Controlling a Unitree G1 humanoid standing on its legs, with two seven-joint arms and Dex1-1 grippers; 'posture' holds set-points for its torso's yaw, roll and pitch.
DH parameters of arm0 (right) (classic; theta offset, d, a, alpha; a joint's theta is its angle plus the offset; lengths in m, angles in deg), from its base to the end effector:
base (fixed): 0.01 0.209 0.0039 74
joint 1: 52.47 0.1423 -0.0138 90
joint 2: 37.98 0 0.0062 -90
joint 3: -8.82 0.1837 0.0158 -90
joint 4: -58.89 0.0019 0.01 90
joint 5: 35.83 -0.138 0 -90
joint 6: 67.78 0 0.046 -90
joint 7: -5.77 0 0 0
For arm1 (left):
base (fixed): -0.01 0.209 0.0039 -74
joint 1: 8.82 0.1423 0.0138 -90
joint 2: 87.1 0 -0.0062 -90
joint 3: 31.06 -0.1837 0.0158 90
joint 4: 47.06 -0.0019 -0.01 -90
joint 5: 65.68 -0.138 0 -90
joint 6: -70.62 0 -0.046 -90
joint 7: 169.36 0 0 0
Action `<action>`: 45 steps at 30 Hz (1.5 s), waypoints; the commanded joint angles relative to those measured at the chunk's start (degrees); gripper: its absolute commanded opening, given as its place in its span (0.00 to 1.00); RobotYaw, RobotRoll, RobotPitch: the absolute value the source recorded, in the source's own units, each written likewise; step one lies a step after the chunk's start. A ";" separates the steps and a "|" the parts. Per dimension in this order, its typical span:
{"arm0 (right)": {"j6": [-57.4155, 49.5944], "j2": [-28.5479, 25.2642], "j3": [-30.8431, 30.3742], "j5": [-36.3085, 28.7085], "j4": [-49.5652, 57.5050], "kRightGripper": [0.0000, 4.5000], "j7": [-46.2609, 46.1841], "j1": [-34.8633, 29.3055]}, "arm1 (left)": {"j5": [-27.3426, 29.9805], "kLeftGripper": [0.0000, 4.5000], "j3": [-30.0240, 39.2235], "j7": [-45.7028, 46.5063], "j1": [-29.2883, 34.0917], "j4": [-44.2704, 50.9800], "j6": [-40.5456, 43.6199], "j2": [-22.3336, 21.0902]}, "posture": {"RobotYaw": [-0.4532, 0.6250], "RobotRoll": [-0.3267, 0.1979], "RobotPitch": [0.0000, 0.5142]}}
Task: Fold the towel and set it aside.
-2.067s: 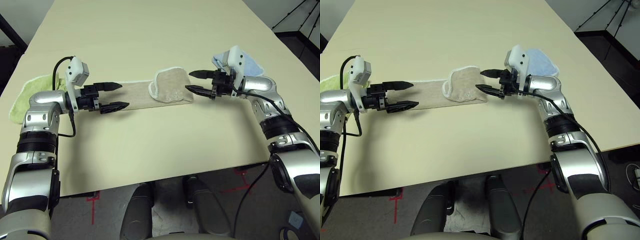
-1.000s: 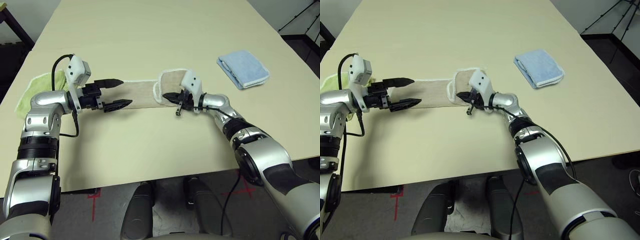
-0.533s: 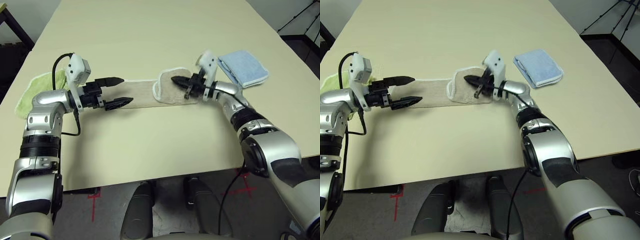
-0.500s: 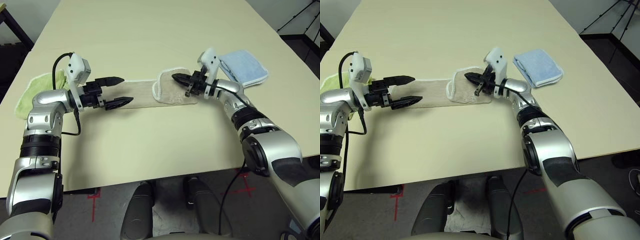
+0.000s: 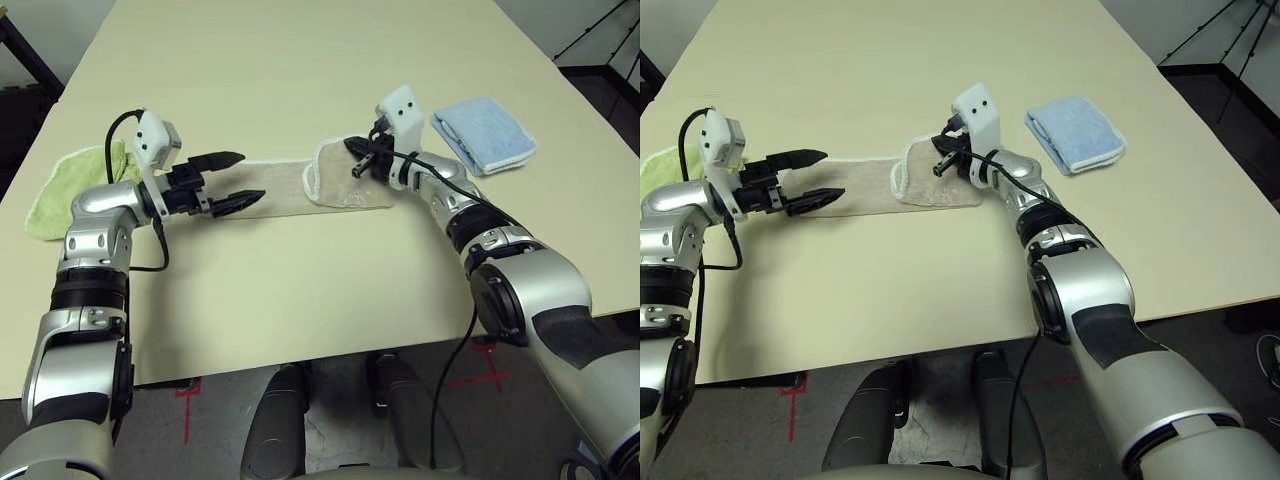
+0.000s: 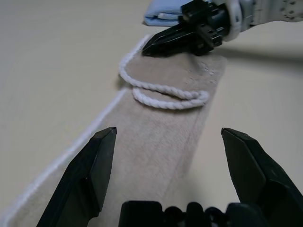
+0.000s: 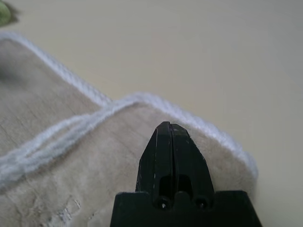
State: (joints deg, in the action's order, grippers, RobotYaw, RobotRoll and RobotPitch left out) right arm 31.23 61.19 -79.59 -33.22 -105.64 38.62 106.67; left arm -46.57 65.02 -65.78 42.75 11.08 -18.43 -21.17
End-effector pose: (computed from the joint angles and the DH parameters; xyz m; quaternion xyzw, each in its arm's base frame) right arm 0.3735 -0.1109 0.1633 -0.1192 0.0124 0.3520 0.9283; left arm 0.3001 0.3023 0.1841 0.1534 -0.0125 -0.4991 0.8528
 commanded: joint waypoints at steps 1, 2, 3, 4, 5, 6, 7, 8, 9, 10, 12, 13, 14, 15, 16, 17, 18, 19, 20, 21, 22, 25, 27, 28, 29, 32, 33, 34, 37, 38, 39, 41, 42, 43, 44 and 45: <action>-2.55 -0.10 -0.51 1.55 -1.51 0.01 -2.09 -2.26 | 0.54 1.00 0.04 -2.58 1.75 1.88 -1.53 -1.14 | 0.51 0.62 0.52; -2.76 -0.21 -0.52 1.66 -1.51 0.01 -2.19 -2.74 | 0.52 1.00 0.00 -2.80 1.87 1.89 -1.33 -1.20 | 0.51 0.62 0.52; -2.82 -0.27 -0.49 1.70 -1.45 0.01 -2.20 -3.04 | 0.46 1.00 -0.01 -2.91 1.87 1.80 -1.20 -1.24 | 0.51 0.62 0.52; -2.79 -0.32 -0.51 1.79 -1.40 0.01 -2.16 -3.18 | 0.39 1.00 0.01 -2.97 1.81 1.70 -1.09 -1.22 | 0.51 0.62 0.52; -2.68 -0.35 -0.42 1.72 -1.31 0.01 -2.00 -3.26 | 0.24 1.00 0.00 -2.96 1.73 1.51 -1.07 -1.25 | 0.50 0.62 0.52; -2.42 -0.36 -0.32 1.61 -1.22 0.01 -1.76 -3.24 | 0.04 1.00 -0.03 -2.92 1.59 1.21 -1.11 -1.28 | 0.50 0.62 0.52; -2.13 -0.28 0.27 0.94 -1.03 0.01 -1.27 -3.02 | -0.19 1.00 -0.09 -2.81 1.43 0.91 -1.12 -1.34 | 0.49 0.62 0.51; -1.83 -0.18 0.92 0.19 -0.82 0.01 -0.67 -2.73 | -0.37 1.00 -0.14 -2.72 1.27 0.63 -1.15 -1.38 | 0.49 0.62 0.51; -0.98 -0.19 1.49 -0.46 -0.48 0.01 0.24 -2.27 | -0.54 1.00 -0.19 -2.58 1.02 0.30 -1.21 -1.38 | 0.49 0.62 0.50; -0.03 -0.23 2.03 -1.04 -0.11 0.01 1.33 -1.83 | -0.66 1.00 -0.21 -2.42 0.78 0.03 -1.33 -1.36 | 0.48 0.62 0.50; 1.95 -0.38 4.04 -3.37 1.04 0.01 5.24 -0.84 | -0.83 1.00 -0.25 -2.01 0.23 -0.45 -1.57 -1.16 | 0.48 0.62 0.48; 3.41 -0.60 5.15 -4.99 2.00 0.01 8.30 -0.42 | -0.86 1.00 -0.27 -1.82 -0.02 -0.57 -1.68 -1.01 | 0.47 0.62 0.47; 4.40 -0.89 6.18 -6.50 2.91 0.01 11.46 -0.16 | -0.87 1.00 -0.34 -1.71 -0.19 -0.62 -1.73 -0.87 | 0.47 0.62 0.47; 5.03 -1.10 6.77 -7.43 3.41 0.01 13.52 -0.05 | -0.88 1.00 -0.40 -1.65 -0.28 -0.69 -1.81 -0.79 | 0.47 0.62 0.46; 5.82 -1.72 7.27 -8.45 4.54 0.01 16.26 -0.17 | -0.85 1.00 -0.47 -1.61 -0.33 -0.58 -1.80 -0.70 | 0.47 0.62 0.46; 6.52 -2.58 7.78 -9.64 6.10 0.01 19.39 -0.56 | -0.84 1.00 -0.51 -1.58 -0.40 -0.59 -1.81 -0.61 | 0.46 0.62 0.44; 6.90 -3.84 8.23 -11.15 8.41 0.01 23.18 -1.38 | -0.82 1.00 -0.52 -1.57 -0.47 -0.66 -1.96 -0.52 | 0.46 0.62 0.42; 7.04 -5.08 8.38 -12.36 10.59 0.01 26.60 -2.32 | -0.79 1.00 -0.52 -1.56 -0.53 -0.67 -2.02 -0.45 | 0.46 0.62 0.42; 7.10 -6.13 8.33 -13.16 12.41 0.01 29.16 -3.32 | -0.78 1.00 -0.50 -1.60 -0.58 -0.84 -2.11 -0.43 | 0.45 0.62 0.40; 6.60 -7.45 8.14 -14.06 14.75 0.01 32.19 -4.67 | -0.76 1.00 -0.49 -1.64 -0.63 -0.91 -2.15 -0.45 | 0.44 0.62 0.40; 6.09 -8.63 7.82 -14.74 16.86 0.01 34.77 -6.00 | -0.77 1.00 -0.47 -1.69 -0.67 -1.03 -2.27 -0.49 | 0.44 0.62 0.39; 4.92 -13.37 6.28 -16.04 23.89 0.01 41.84 -11.16 | -0.69 1.00 -0.39 -1.68 -1.09 -1.15 -1.92 -0.74 | 0.43 0.62 0.39; 2.30 -15.74 6.39 -17.12 27.51 0.01 43.08 -13.79 | -0.71 1.00 -0.42 -1.54 -1.18 -1.25 -0.90 -1.10 | 0.43 0.62 0.39; 1.28 -16.77 6.26 -17.38 28.85 0.01 43.58 -14.79 | -0.73 1.00 -0.43 -1.56 -1.22 -1.40 -0.55 -1.26 | 0.42 0.62 0.38; 0.98 -17.99 5.73 -17.20 29.77 0.01 44.71 -15.80 | -0.78 1.00 -0.42 -1.63 -1.28 -1.63 -0.47 -1.39 | 0.42 0.62 0.38; 2.66 -21.23 3.61 -15.79 30.43 0.01 48.29 -18.19 | -0.91 1.00 -0.31 -1.47 -1.51 -2.07 -0.49 -1.52 | 0.42 0.62 0.37; 3.03 -21.83 3.21 -15.56 30.27 0.01 48.79 -18.59 | -0.93 1.00 -0.30 -1.44 -1.59 -2.15 -0.50 -1.55 | 0.42 0.62 0.37; 3.48 -22.43 2.80 -15.27 29.81 0.01 49.23 -18.92 | -0.94 1.00 -0.32 -1.36 -1.66 -2.10 -0.42 -1.55 | 0.42 0.62 0.37; 5.57 -23.97 1.18 -13.84 28.41 0.01 50.31 -19.95 | -0.90 1.00 -0.45 -1.07 -1.70 -1.55 0.01 -1.50 | 0.42 0.62 0.37; 6.30 -24.38 0.76 -13.37 27.95 0.01 50.53 -20.28 | -0.87 1.00 -0.48 -0.95 -1.64 -1.25 0.22 -1.46 | 0.42 0.62 0.37; 6.82 -24.72 0.43 -13.09 27.65 0.01 50.67 -20.59 | -0.83 1.00 -0.48 -0.87 -1.58 -1.00 0.40 -1.45 | 0.43 0.62 0.36; 6.76 -25.13 0.15 -13.10 27.41 0.01 50.82 -20.85 | -0.77 1.00 -0.41 -0.78 -1.49 -0.82 0.59 -1.53 | 0.43 0.62 0.36; 6.65 -25.22 0.16 -13.18 27.39 0.01 50.88 -20.85 | -0.76 1.00 -0.37 -0.77 -1.49 -0.85 0.62 -1.59 | 0.43 0.62 0.36; 6.53 -25.28 0.23 -13.27 27.44 0.01 50.98 -20.84 | -0.76 1.00 -0.34 -0.76 -1.45 -0.83 0.64 -1.65 | 0.43 0.62 0.36; 6.00 -25.40 0.34 -13.42 27.60 0.01 51.16 -20.80 | -0.77 1.00 -0.33 -0.71 -1.44 -0.79 0.72 -1.68 | 0.43 0.62 0.36; 5.63 -25.49 0.41 -13.54 27.80 0.01 51.31 -20.79 | -0.78 1.00 -0.33 -0.66 -1.45 -0.75 0.78 -1.71 | 0.43 0.62 0.37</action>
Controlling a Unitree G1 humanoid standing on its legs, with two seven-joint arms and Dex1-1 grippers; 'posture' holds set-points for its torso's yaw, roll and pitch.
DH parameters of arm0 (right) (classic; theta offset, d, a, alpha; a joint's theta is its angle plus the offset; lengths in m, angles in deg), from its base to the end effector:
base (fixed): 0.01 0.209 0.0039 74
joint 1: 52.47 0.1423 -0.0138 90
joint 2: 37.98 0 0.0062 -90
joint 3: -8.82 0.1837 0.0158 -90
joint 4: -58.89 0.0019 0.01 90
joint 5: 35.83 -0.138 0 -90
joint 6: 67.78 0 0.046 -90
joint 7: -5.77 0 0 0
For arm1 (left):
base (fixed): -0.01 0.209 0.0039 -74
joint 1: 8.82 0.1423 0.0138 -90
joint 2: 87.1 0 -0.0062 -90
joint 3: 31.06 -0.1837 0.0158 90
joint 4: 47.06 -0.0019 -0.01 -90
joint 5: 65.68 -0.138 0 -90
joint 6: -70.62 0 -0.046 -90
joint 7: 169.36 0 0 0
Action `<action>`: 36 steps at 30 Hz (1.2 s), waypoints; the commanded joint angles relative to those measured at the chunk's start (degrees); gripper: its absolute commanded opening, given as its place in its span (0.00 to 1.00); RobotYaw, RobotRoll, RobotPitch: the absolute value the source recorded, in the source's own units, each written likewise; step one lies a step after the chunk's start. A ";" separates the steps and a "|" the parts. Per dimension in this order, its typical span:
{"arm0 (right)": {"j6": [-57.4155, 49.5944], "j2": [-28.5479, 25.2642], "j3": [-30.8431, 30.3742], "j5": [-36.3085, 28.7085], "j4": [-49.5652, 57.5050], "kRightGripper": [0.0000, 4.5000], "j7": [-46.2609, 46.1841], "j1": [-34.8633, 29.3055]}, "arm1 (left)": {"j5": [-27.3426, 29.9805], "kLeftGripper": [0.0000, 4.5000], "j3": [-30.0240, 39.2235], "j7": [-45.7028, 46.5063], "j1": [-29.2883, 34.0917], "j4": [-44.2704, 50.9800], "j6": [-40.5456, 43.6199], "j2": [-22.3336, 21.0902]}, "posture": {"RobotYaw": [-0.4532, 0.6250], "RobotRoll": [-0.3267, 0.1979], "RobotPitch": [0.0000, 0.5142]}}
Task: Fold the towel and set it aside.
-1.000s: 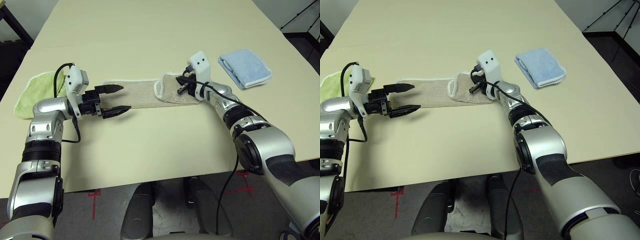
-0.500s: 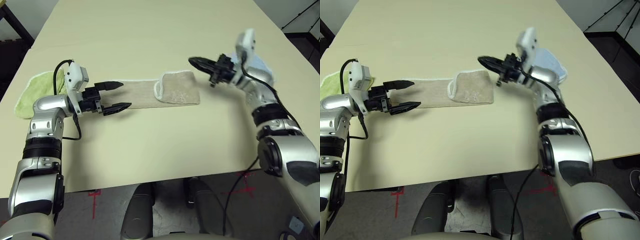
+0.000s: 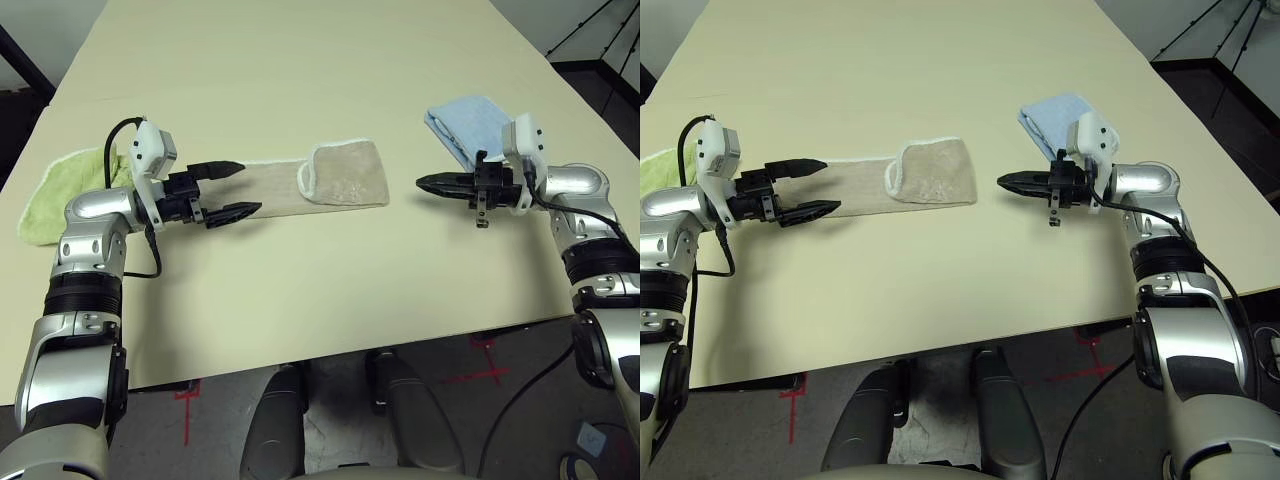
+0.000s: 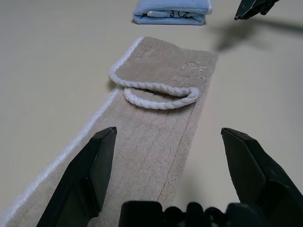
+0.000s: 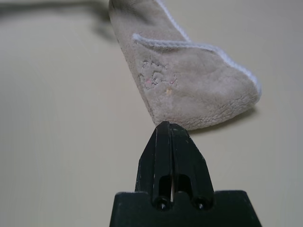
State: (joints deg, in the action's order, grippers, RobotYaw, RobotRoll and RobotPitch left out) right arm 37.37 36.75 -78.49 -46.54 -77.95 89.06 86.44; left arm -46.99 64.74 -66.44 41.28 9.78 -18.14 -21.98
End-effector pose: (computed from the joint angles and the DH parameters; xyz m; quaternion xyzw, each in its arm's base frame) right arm 0.3334 -0.2598 0.1800 -0.2147 -0.0452 0.5786 0.7856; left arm 0.3020 0.3049 0.1898 0.1583 -0.0076 -0.4986 0.8522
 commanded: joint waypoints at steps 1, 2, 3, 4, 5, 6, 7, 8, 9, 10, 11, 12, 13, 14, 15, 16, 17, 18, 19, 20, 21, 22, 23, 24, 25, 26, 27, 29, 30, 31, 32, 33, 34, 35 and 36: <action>-0.90 -1.21 -0.61 -0.34 0.36 0.01 0.97 -0.60 | -0.36 1.00 -0.03 0.06 0.01 0.61 0.59 -0.92 | 0.43 0.62 0.37; -1.54 -1.44 -0.58 -0.48 0.60 0.01 1.22 -0.67 | -0.36 1.00 -0.02 0.13 0.00 0.63 0.66 -0.93 | 0.43 0.62 0.37; -2.00 -1.69 -0.44 -0.68 0.94 0.05 1.37 -0.80 | -0.36 1.00 0.01 0.19 -0.01 0.63 0.74 -0.98 | 0.43 0.62 0.37; -2.83 -1.98 -0.26 -0.94 1.37 0.11 1.48 -1.02 | -0.35 1.00 0.05 0.25 0.02 0.68 0.81 -1.04 | 0.43 0.62 0.37; -3.78 -2.36 -0.13 -1.24 1.98 0.17 1.73 -1.36 | -0.32 1.00 0.10 0.32 0.07 0.75 0.92 -1.12 | 0.43 0.62 0.37; -4.35 -2.69 -0.05 -1.45 2.54 0.23 1.89 -1.72 | -0.29 1.00 0.16 0.45 0.08 0.81 1.08 -1.18 | 0.43 0.62 0.37; -4.79 -2.91 -0.07 -1.59 3.03 0.30 1.95 -1.98 | -0.25 1.00 0.21 0.52 0.08 0.83 1.19 -1.25 | 0.43 0.62 0.37; -5.65 -3.29 0.09 -2.06 3.91 0.39 2.21 -2.55 | -0.17 1.00 0.28 0.66 0.07 0.93 1.39 -1.33 | 0.43 0.62 0.37; -6.22 -3.60 0.27 -2.51 4.64 0.46 2.36 -3.09 | 0.10 1.00 0.56 1.15 -0.01 1.10 1.93 -1.31 | 0.43 0.62 0.37; -6.60 -3.78 0.52 -2.92 5.23 0.54 2.28 -3.53 | 0.34 1.00 0.82 1.62 -0.11 1.27 2.38 -1.26 | 0.43 0.62 0.37; -6.88 -3.91 0.66 -3.20 5.72 0.62 2.16 -3.86 | 0.50 1.00 1.00 1.96 -0.16 1.42 2.71 -1.23 | 0.43 0.62 0.37; -6.48 -3.89 0.87 -3.35 6.03 0.69 1.72 -4.08 | 0.56 1.00 1.18 2.33 -0.20 1.56 2.85 -1.19 | 0.43 0.62 0.37; -5.42 -3.59 1.36 -3.62 6.16 0.77 0.91 -4.33 | 0.56 1.00 1.76 3.94 -0.55 1.58 2.82 -0.85 | 0.43 0.62 0.37; -3.88 -3.21 1.79 -3.72 6.13 0.85 -0.01 -4.70 | 0.60 1.00 2.73 7.52 -1.62 1.75 3.97 -0.06 | 0.43 0.62 0.37; -2.76 -2.93 2.07 -3.82 6.03 0.93 -0.78 -5.08 | 0.59 1.00 3.45 10.92 -2.75 2.04 5.44 0.59 | 0.43 0.62 0.38; -2.23 -2.71 2.11 -3.90 5.97 0.99 -1.35 -5.61 | 0.77 1.00 3.85 13.30 -3.97 2.62 7.27 1.03 | 0.44 0.62 0.38; -1.80 -2.56 2.01 -3.92 5.95 0.99 -1.67 -6.09 | 1.37 1.00 4.23 14.44 -4.83 3.26 8.84 1.42 | 0.44 0.62 0.38; -1.68 -2.39 1.84 -3.97 6.04 0.99 -1.95 -6.59 | 2.34 1.00 4.55 15.05 -5.39 4.20 11.85 1.42 | 0.44 0.62 0.39; -1.56 -2.29 1.70 -4.02 6.11 0.99 -2.15 -6.91 | 3.05 1.00 4.79 15.47 -5.65 4.99 14.10 1.40 | 0.44 0.62 0.39; -1.38 -2.16 1.57 -4.04 6.24 0.99 -2.32 -7.23 | 3.39 1.00 3.96 13.35 -4.82 6.50 16.52 0.02 | 0.44 0.62 0.39; -1.42 -2.06 1.48 -4.12 6.42 0.99 -2.44 -7.42 | 3.34 1.00 2.96 11.47 -3.91 7.70 18.90 -1.56 | 0.44 0.62 0.39; -1.76 -1.89 1.46 -4.36 6.81 0.99 -2.59 -7.49 | 2.38 1.00 1.61 10.18 -2.91 8.12 21.61 -3.72 | 0.44 0.62 0.39; -2.09 -1.77 1.46 -4.57 7.19 0.99 -2.72 -7.52 | 1.57 1.00 0.75 9.27 -2.02 8.20 23.30 -5.49 | 0.44 0.62 0.39; -2.49 -1.69 1.43 -4.77 7.76 0.99 -2.79 -7.59 | 0.81 1.00 0.13 9.44 -1.38 7.75 25.72 -7.32 | 0.44 0.62 0.39; -2.77 -1.67 1.40 -4.92 8.27 0.99 -2.86 -7.70 | 0.11 1.00 -0.36 10.33 -1.12 7.16 28.68 -8.85 | 0.44 0.62 0.39; -3.02 -1.69 1.37 -5.02 8.75 0.99 -2.92 -7.84 | -0.35 1.00 -0.56 11.36 -1.06 6.76 31.19 -9.93 | 0.43 0.62 0.40; -3.31 -1.74 1.35 -5.16 9.28 0.99 -2.95 -8.04 | 0.55 1.00 -0.11 11.85 -1.20 6.72 35.33 -10.82 | 0.43 0.62 0.40; -3.82 -1.85 1.29 -5.43 10.22 0.99 -3.05 -8.45 | 2.23 1.00 0.97 12.91 -1.81 6.91 42.51 -11.84 | 0.43 0.62 0.40; -4.10 -1.86 1.26 -5.55 10.70 0.99 -3.09 -8.65 | 3.14 1.00 1.64 13.62 -2.31 6.72 46.95 -12.36 | 0.43 0.62 0.40; -4.37 -1.86 1.21 -5.64 11.12 0.99 -3.18 -8.80 | 3.70 1.00 1.93 14.17 -2.62 6.84 50.66 -12.90 | 0.43 0.62 0.40; -4.58 -1.86 1.17 -5.71 11.44 0.99 -3.26 -8.91 | 4.11 1.00 2.14 14.59 -2.78 7.11 53.24 -13.24 | 0.43 0.62 0.40; -4.82 -1.84 1.10 -5.77 11.77 0.99 -3.33 -9.02 | 4.47 1.00 2.73 15.77 -3.04 7.26 55.87 -13.35 | 0.44 0.62 0.41; -4.98 -1.80 1.03 -5.79 12.02 0.99 -3.38 -9.09 | 4.64 1.00 3.26 17.10 -3.48 7.03 58.38 -13.37 | 0.44 0.62 0.41; -5.08 -1.73 0.98 -5.78 12.21 0.99 -3.43 -9.12 | 4.89 1.00 3.96 18.38 -3.91 6.68 60.69 -13.31 | 0.44 0.62 0.41; -5.21 -1.66 0.90 -5.75 12.35 0.99 -3.46 -9.10 | 5.24 1.00 4.87 19.70 -4.15 6.40 62.68 -13.14 | 0.44 0.62 0.41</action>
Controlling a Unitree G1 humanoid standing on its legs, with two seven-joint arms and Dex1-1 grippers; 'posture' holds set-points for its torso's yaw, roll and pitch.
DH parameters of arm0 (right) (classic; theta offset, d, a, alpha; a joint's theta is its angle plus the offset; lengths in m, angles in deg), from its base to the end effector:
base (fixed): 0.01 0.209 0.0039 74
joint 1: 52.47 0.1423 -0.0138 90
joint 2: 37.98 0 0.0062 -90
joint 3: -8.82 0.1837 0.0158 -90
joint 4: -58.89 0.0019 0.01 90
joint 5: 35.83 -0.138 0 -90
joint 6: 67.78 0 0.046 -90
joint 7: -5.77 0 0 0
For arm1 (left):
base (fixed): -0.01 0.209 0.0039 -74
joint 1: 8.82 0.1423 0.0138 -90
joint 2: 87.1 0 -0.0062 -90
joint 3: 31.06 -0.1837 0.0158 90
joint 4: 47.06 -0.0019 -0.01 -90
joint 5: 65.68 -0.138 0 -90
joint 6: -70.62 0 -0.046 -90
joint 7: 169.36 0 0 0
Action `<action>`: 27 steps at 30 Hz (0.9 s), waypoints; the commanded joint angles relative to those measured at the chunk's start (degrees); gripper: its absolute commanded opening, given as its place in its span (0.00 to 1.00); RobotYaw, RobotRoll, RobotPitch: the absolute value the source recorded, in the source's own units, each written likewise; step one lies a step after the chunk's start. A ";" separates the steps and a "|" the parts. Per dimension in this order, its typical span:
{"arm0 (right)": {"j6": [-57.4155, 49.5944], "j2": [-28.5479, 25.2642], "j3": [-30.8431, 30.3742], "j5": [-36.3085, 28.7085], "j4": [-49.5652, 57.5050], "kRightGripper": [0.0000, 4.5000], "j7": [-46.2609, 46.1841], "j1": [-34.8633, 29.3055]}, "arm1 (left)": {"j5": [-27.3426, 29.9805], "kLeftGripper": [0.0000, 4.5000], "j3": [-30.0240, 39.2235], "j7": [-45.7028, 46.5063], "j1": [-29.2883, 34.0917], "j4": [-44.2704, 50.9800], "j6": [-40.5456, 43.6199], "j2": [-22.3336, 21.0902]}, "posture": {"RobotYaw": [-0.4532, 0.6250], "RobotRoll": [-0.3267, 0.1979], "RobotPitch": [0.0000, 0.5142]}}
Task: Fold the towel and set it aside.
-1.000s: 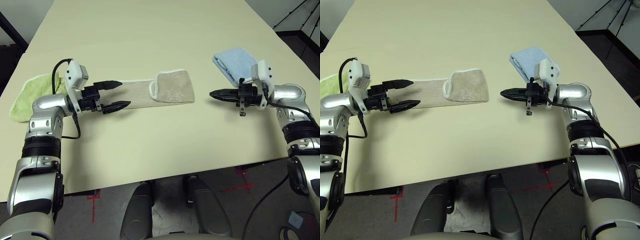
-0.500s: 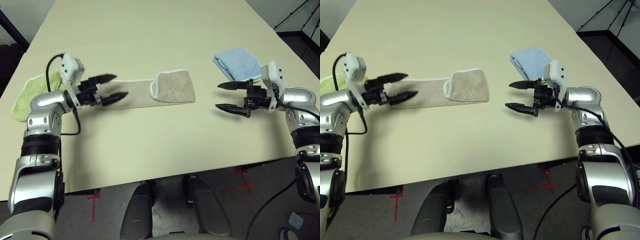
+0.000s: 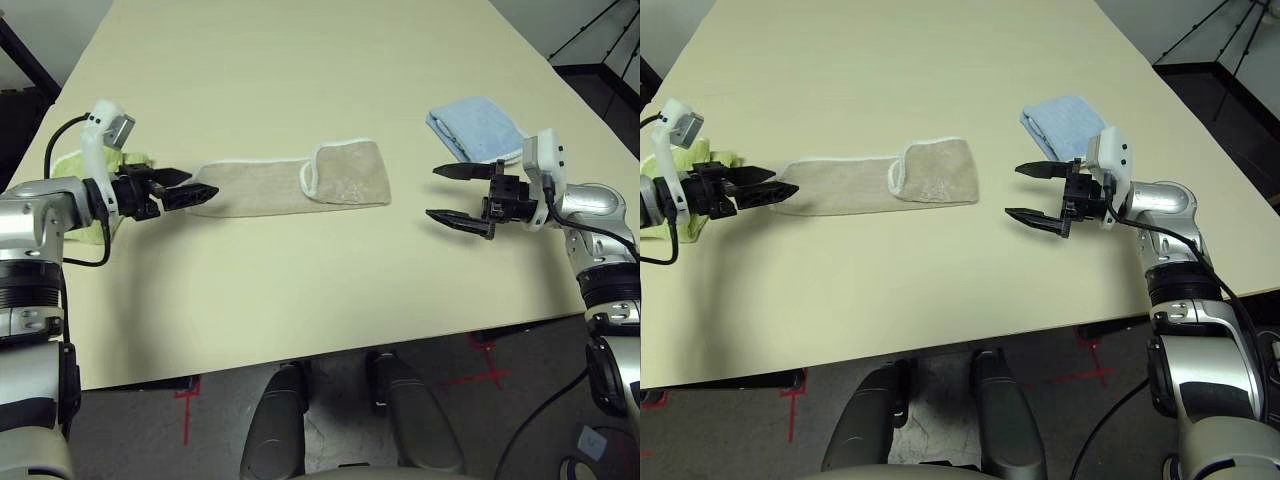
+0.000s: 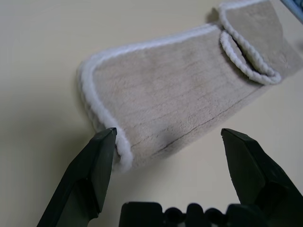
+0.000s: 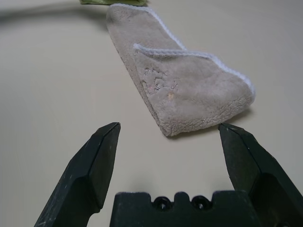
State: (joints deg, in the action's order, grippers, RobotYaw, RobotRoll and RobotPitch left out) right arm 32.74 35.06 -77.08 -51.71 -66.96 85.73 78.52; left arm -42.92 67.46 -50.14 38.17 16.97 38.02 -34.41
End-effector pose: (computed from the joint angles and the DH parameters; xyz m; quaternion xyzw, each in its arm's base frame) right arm 0.3150 -0.2694 0.1716 -0.1888 -0.0643 0.5564 0.8066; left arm 0.2723 0.3419 0.2251 -0.0692 0.2467 -0.2762 0.9263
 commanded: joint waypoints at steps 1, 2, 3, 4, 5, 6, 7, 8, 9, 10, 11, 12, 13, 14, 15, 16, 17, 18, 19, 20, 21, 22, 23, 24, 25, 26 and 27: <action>-0.68 0.09 -0.54 -0.58 1.51 0.99 -0.16 -1.18 | 1.46 1.00 2.94 4.43 -0.97 -0.80 8.01 -0.59 | 0.44 0.62 0.41; -0.74 0.14 -0.59 -0.58 1.62 0.99 -0.16 -1.16 | 1.59 1.00 3.73 5.56 -0.51 -0.85 8.92 -0.44 | 0.44 0.62 0.41; -0.79 0.18 -0.62 -0.58 1.70 0.99 -0.17 -1.12 | 1.72 1.00 4.36 6.47 0.03 -0.77 9.63 -0.29 | 0.44 0.62 0.42; -0.87 0.21 -0.64 -0.58 1.80 0.99 -0.18 -1.09 | 1.80 1.00 4.88 7.43 0.72 -0.56 10.44 -0.10 | 0.44 0.62 0.42; -0.94 0.22 -0.66 -0.57 1.86 0.99 -0.16 -1.06 | 1.66 1.00 5.00 8.36 1.31 -0.36 11.05 -0.05 | 0.44 0.62 0.42; -1.02 0.22 -0.69 -0.56 1.94 0.99 -0.11 -1.03 | 1.69 1.00 5.39 9.45 1.56 -0.57 12.09 0.14 | 0.44 0.62 0.42; -1.11 0.22 -0.72 -0.54 2.01 0.99 -0.08 -0.99 | 1.76 1.00 5.67 10.44 1.58 -0.86 13.26 0.23 | 0.44 0.62 0.42; -1.09 0.20 -0.79 -0.47 2.04 0.99 -0.02 -0.93 | 1.53 1.00 5.49 11.50 1.46 -1.21 14.39 0.15 | 0.44 0.62 0.42; -1.09 0.17 -0.83 -0.41 2.04 0.99 0.03 -0.85 | 1.30 1.00 5.30 12.57 1.14 -1.68 15.68 0.09 | 0.44 0.62 0.42; -1.15 0.16 -0.85 -0.39 2.05 0.99 0.04 -0.76 | 1.30 1.00 5.28 13.33 0.79 -2.13 16.61 0.10 | 0.44 0.62 0.42; -1.23 0.16 -0.88 -0.38 2.07 0.99 0.02 -0.64 | 1.43 1.00 5.57 13.96 0.44 -2.77 16.90 0.25 | 0.44 0.62 0.42; -1.29 0.15 -0.91 -0.39 2.12 0.99 0.01 -0.55 | 1.54 1.00 5.85 14.65 0.00 -3.52 17.28 0.41 | 0.44 0.62 0.42; -1.35 0.15 -0.96 -0.42 2.16 0.99 -0.01 -0.49 | 1.87 1.00 6.53 15.37 -0.64 -4.51 17.93 0.76 | 0.44 0.62 0.42; -1.39 0.15 -1.01 -0.44 2.20 0.99 -0.02 -0.45 | 2.19 1.00 7.08 15.92 -1.05 -5.15 18.29 1.06 | 0.44 0.62 0.42; -1.30 0.11 -1.06 -0.46 2.18 0.99 0.00 -0.43 | 2.45 1.00 7.55 16.41 -1.36 -5.56 18.50 1.38 | 0.43 0.62 0.41; -1.30 0.08 -1.11 -0.50 2.18 0.99 -0.01 -0.41 | 2.72 1.00 8.21 16.96 -1.76 -6.03 18.85 1.83 | 0.43 0.62 0.41; -1.24 0.05 -1.17 -0.48 2.17 0.99 -0.02 -0.41 | 3.14 1.00 8.88 17.39 -2.17 -6.36 19.38 2.49 | 0.43 0.62 0.41; -1.16 0.00 -1.22 -0.45 2.16 0.99 0.00 -0.43 | 3.57 1.00 9.76 18.07 -2.65 -6.60 20.04 3.36 | 0.43 0.62 0.41; -1.19 -0.03 -1.24 -0.44 2.18 0.99 -0.02 -0.45 | 3.95 1.00 10.39 18.51 -2.97 -6.65 20.65 4.03 | 0.43 0.62 0.41; -1.14 -0.07 -1.28 -0.36 2.16 0.99 -0.04 -0.45 | 4.41 1.00 10.98 19.05 -3.40 -6.59 21.45 4.92 | 0.43 0.62 0.41; -1.11 -0.10 -1.30 -0.32 2.16 0.99 -0.05 -0.46 | 4.73 1.00 11.38 19.50 -3.65 -6.47 22.01 5.48 | 0.43 0.62 0.41; -1.14 -0.12 -1.32 -0.31 2.21 0.99 -0.10 -0.46 | 5.11 1.00 11.42 19.64 -3.86 -6.18 22.60 6.02 | 0.43 0.62 0.41; -1.15 -0.12 -1.32 -0.31 2.27 0.99 -0.13 -0.48 | 5.40 1.00 11.48 19.81 -3.95 -5.91 23.03 6.38 | 0.43 0.62 0.41; -1.17 -0.11 -1.34 -0.31 2.32 0.99 -0.14 -0.46 | 5.45 1.00 11.01 19.89 -4.04 -5.84 23.52 6.53 | 0.43 0.62 0.41; -1.18 -0.10 -1.35 -0.30 2.37 0.99 -0.15 -0.46 | 5.51 1.00 10.68 20.01 -4.08 -5.81 23.87 6.60 | 0.43 0.62 0.41; -1.18 -0.11 -1.36 -0.30 2.41 0.99 -0.16 -0.43 | 5.62 1.00 10.79 20.28 -4.09 -5.94 24.08 6.75 | 0.43 0.62 0.41; -1.18 -0.12 -1.36 -0.30 2.45 0.99 -0.16 -0.41 | 5.68 1.00 10.96 20.55 -4.10 -6.10 24.23 6.86 | 0.43 0.62 0.41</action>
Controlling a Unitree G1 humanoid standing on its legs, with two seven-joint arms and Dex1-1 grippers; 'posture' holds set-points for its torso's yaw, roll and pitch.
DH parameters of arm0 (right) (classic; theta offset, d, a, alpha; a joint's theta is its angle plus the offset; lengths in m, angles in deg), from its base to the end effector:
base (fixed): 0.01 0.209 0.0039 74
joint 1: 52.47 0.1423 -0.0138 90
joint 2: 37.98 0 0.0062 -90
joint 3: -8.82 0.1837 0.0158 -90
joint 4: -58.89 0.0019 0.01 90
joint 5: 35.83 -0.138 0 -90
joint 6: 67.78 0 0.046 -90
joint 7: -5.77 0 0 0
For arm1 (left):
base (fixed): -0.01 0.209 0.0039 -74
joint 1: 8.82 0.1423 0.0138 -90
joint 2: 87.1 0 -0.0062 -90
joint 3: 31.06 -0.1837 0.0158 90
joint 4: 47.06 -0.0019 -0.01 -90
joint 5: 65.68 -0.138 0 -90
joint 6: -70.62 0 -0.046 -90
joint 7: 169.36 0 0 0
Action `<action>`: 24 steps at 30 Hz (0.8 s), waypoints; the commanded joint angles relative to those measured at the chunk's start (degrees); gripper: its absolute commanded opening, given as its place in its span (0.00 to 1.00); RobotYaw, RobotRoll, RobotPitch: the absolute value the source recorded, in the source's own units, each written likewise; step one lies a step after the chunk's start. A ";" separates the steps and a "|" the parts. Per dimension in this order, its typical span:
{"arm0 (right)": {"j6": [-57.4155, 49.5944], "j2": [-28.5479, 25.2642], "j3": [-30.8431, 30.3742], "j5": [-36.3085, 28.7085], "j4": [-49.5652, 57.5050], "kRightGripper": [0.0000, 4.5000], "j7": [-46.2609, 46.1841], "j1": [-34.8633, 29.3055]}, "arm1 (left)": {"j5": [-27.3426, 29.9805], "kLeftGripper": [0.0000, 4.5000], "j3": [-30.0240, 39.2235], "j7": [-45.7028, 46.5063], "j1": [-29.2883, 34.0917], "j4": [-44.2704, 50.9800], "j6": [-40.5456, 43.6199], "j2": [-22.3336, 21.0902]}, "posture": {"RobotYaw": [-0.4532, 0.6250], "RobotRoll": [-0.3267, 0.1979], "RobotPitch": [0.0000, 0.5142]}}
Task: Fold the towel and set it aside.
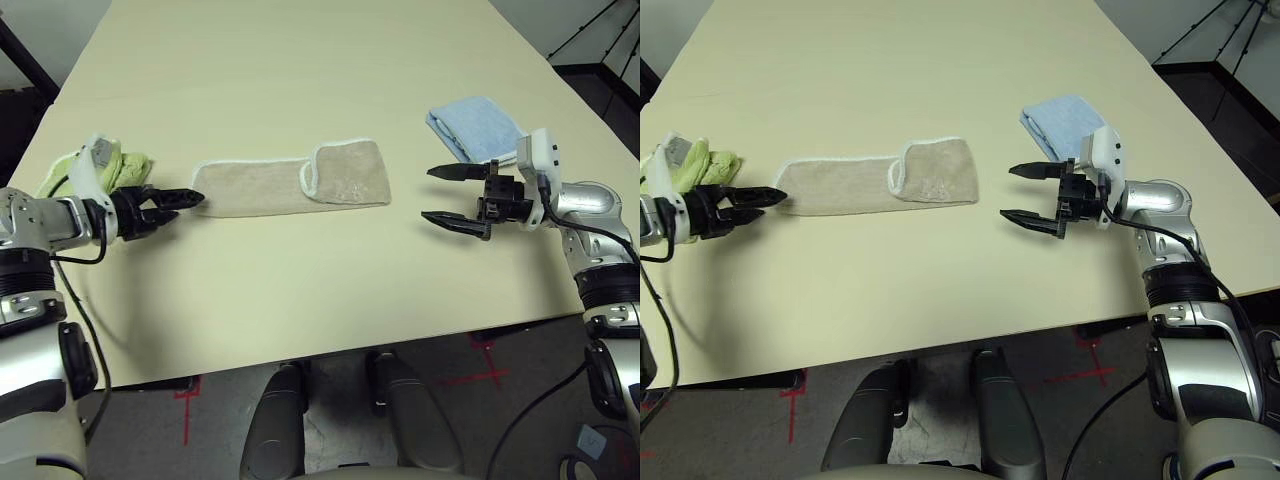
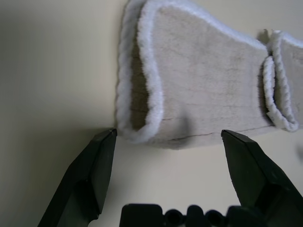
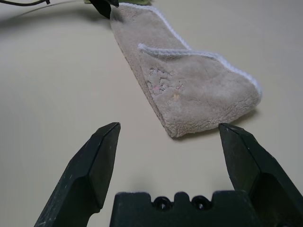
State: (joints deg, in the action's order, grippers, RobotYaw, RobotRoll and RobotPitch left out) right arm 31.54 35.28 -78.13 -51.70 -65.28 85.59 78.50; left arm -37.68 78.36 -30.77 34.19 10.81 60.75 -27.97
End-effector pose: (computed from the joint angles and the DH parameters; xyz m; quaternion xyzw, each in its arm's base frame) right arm 0.3159 -0.2636 0.1735 -0.1914 -0.0617 0.5653 0.8000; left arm 0.2720 0.3339 0.2051 -0.2679 0.3300 -0.1657 0.8899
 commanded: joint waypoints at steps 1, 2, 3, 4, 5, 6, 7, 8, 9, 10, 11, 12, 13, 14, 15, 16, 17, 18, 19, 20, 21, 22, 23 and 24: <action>0.05 -0.35 -0.31 -0.30 0.76 0.99 -0.04 -0.36 | 0.49 1.00 0.45 1.54 -0.13 -0.24 1.30 0.61 | 0.43 0.62 0.41; 0.06 -0.36 -0.31 -0.30 0.78 0.99 -0.06 -0.35 | 0.54 1.00 0.73 1.81 -0.15 -0.44 1.17 0.72 | 0.43 0.62 0.41; 0.08 -0.39 -0.32 -0.27 0.75 0.99 -0.06 -0.33 | 0.65 1.00 1.24 2.16 -0.33 -0.78 1.21 0.98 | 0.43 0.62 0.41; 0.12 -0.43 -0.32 -0.24 0.74 0.99 -0.07 -0.33 | 0.77 1.00 1.66 2.49 -0.50 -1.04 1.29 1.21 | 0.43 0.62 0.40; 0.19 -0.46 -0.34 -0.19 0.71 0.99 -0.07 -0.31 | 0.90 1.00 2.23 2.86 -0.77 -1.38 1.30 1.59 | 0.43 0.62 0.40; 0.19 -0.49 -0.35 -0.17 0.69 0.99 -0.07 -0.28 | 1.00 1.00 2.81 3.28 -1.09 -1.75 1.28 1.98 | 0.43 0.62 0.40; 0.17 -0.52 -0.37 -0.16 0.69 0.99 -0.05 -0.26 | 0.84 1.00 3.39 4.03 -1.52 -2.33 0.92 2.45 | 0.43 0.62 0.41; 0.15 -0.54 -0.40 -0.14 0.70 0.99 -0.01 -0.25 | 0.61 1.00 3.92 4.80 -1.93 -2.93 0.42 2.88 | 0.43 0.62 0.41; 0.07 -0.55 -0.44 -0.15 0.78 0.99 0.02 -0.27 | 0.37 1.00 4.47 5.61 -2.36 -3.67 -0.15 3.28 | 0.43 0.62 0.41; 0.02 -0.56 -0.46 -0.16 0.84 0.99 0.04 -0.28 | 0.23 1.00 4.82 6.17 -2.67 -4.20 -0.53 3.53 | 0.43 0.62 0.41; -0.05 -0.57 -0.50 -0.16 0.95 0.99 0.07 -0.33 | 0.08 1.00 5.38 6.99 -3.03 -4.79 -1.02 3.86 | 0.43 0.62 0.41; -0.11 -0.58 -0.53 -0.17 1.05 0.99 0.09 -0.37 | 0.03 1.00 5.77 7.58 -3.26 -5.13 -1.30 4.08 | 0.43 0.62 0.41; -0.14 -0.59 -0.55 -0.16 1.16 1.00 0.07 -0.41 | 0.07 0.96 5.96 7.92 -3.45 -5.40 -1.46 4.20 | 0.42 0.62 0.41; -0.15 -0.61 -0.55 -0.16 1.24 1.00 0.06 -0.45 | 0.18 0.91 6.05 8.19 -3.58 -5.60 -1.56 4.26 | 0.42 0.62 0.41; -0.18 -0.63 -0.54 -0.17 1.30 1.00 0.05 -0.47 | 0.27 0.86 6.05 8.40 -3.66 -5.79 -1.62 4.25 | 0.42 0.62 0.41; -0.20 -0.65 -0.53 -0.16 1.35 1.00 0.01 -0.50 | 0.20 0.79 5.77 8.48 -3.61 -6.01 -1.91 4.17 | 0.42 0.62 0.41; -0.17 -0.68 -0.51 -0.15 1.38 1.00 -0.02 -0.55 | 0.15 0.71 5.76 8.74 -3.59 -6.26 -2.23 4.17 | 0.42 0.62 0.41; -0.15 -0.69 -0.50 -0.14 1.40 1.00 -0.04 -0.58 | 0.13 0.64 5.76 8.93 -3.57 -6.43 -2.45 4.18 | 0.42 0.62 0.41; -0.18 -0.71 -0.50 -0.13 1.45 1.00 -0.04 -0.59 | 0.10 0.55 6.20 9.54 -3.77 -6.86 -2.86 4.29 | 0.42 0.62 0.41; -0.17 -0.72 -0.51 -0.13 1.48 1.00 -0.04 -0.61 | 0.08 0.47 6.73 10.26 -4.03 -7.37 -3.36 4.42 | 0.42 0.62 0.41; -0.18 -0.71 -0.52 -0.12 1.50 1.00 -0.05 -0.62 | 0.10 0.37 7.07 10.74 -4.24 -7.80 -3.85 4.50 | 0.42 0.62 0.41; -0.24 -0.71 -0.53 -0.13 1.57 1.00 -0.05 -0.62 | 0.12 0.31 7.58 11.47 -4.55 -8.30 -4.28 4.62 | 0.42 0.62 0.41; -0.26 -0.71 -0.55 -0.12 1.60 1.00 -0.04 -0.63 | 0.22 0.23 8.14 12.15 -4.87 -8.74 -4.59 4.75 | 0.42 0.62 0.41; -0.26 -0.72 -0.57 -0.10 1.62 1.00 -0.05 -0.62 | 0.33 0.15 8.74 12.89 -5.14 -9.02 -4.93 4.91 | 0.42 0.62 0.41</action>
State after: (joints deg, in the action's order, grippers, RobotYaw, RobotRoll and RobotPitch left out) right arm 31.49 35.21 -78.15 -51.67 -64.75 85.37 78.55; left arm -37.31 85.91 -19.28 29.79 3.23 56.48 -23.24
